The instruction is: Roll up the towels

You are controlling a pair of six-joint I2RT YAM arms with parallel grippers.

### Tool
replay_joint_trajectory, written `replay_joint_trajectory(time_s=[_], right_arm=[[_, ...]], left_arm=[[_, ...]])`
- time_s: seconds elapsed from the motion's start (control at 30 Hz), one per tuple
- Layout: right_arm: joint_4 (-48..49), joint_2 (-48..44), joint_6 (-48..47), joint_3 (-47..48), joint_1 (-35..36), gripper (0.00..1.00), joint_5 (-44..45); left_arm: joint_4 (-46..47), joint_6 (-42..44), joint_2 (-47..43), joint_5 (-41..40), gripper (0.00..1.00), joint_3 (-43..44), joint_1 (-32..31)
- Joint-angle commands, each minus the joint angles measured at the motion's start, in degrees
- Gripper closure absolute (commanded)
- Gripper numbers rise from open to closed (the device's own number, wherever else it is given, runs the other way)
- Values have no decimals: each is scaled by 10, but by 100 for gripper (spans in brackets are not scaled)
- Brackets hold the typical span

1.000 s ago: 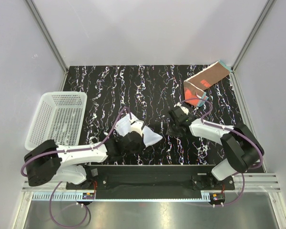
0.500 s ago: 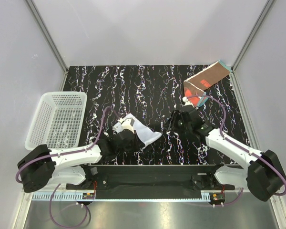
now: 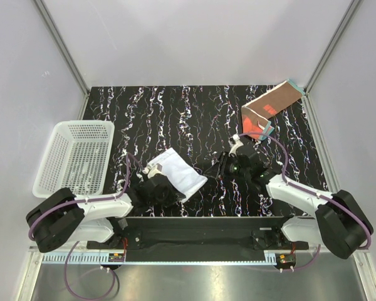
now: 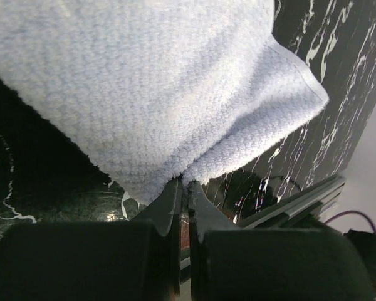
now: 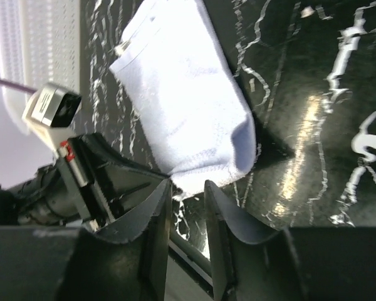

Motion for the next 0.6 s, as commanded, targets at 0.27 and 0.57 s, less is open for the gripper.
replay_joint_trajectory(time_s=[0.27,0.57], right_arm=[[193,82,18,-32,50,68,-85],[226,113,5,-53,53,68,-70]], left_arm=[[-20,-67,21,40,100,-15,38],[5,-87,40,92,100,-33,66]])
